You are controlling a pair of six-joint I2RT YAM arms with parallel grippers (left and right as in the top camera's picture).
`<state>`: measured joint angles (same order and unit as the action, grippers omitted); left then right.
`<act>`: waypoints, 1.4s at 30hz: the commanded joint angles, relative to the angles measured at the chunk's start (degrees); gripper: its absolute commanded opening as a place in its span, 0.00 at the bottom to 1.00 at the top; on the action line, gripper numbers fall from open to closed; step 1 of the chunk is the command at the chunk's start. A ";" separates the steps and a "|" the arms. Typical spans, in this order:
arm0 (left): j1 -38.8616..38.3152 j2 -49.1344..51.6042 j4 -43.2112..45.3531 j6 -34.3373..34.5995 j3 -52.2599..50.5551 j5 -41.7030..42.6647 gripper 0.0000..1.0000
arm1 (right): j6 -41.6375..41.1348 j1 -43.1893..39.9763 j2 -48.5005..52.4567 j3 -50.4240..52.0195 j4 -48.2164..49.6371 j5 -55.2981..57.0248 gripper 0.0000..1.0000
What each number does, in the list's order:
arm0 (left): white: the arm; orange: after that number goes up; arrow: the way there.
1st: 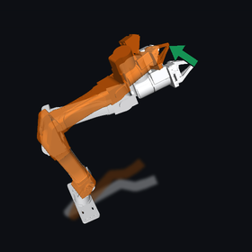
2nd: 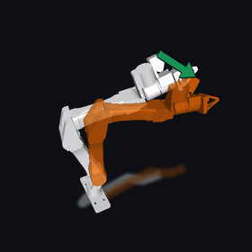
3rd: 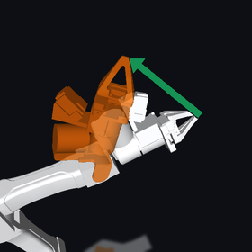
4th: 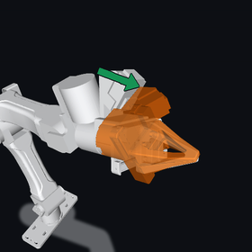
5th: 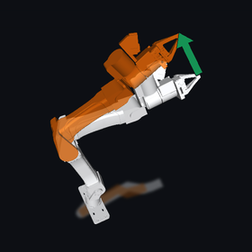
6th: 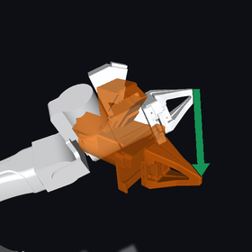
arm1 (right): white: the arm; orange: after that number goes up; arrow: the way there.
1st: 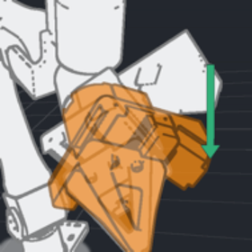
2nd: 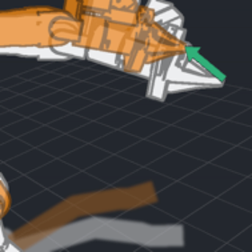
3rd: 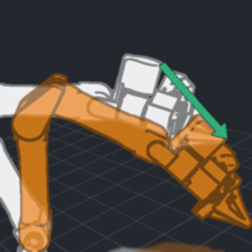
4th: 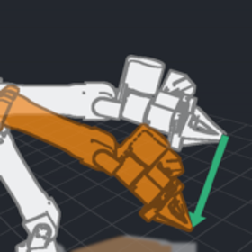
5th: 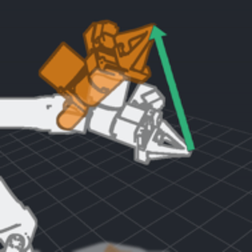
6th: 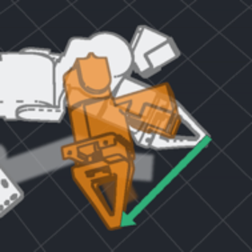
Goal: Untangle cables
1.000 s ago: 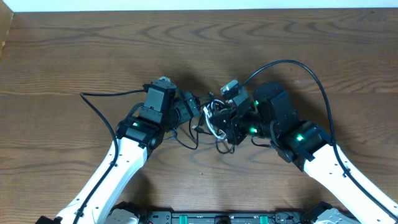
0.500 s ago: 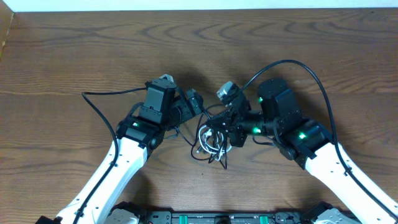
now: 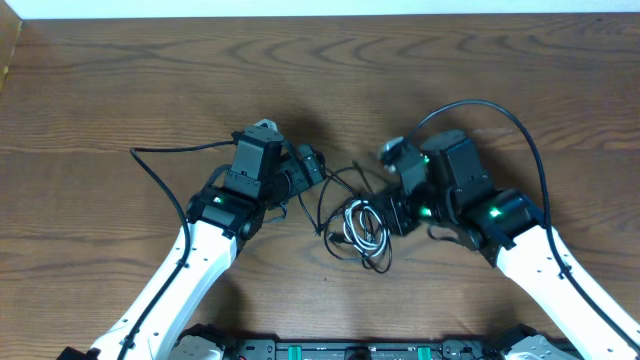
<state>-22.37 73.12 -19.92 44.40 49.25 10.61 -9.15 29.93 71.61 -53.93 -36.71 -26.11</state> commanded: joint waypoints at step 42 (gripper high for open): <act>0.17 -0.15 -2.58 -0.17 0.44 -2.29 0.95 | 0.79 4.31 15.96 6.99 16.59 -22.71 0.01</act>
<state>-22.37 73.12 -21.52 44.40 49.25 9.04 -7.35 35.81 89.52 -45.84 -21.78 -35.14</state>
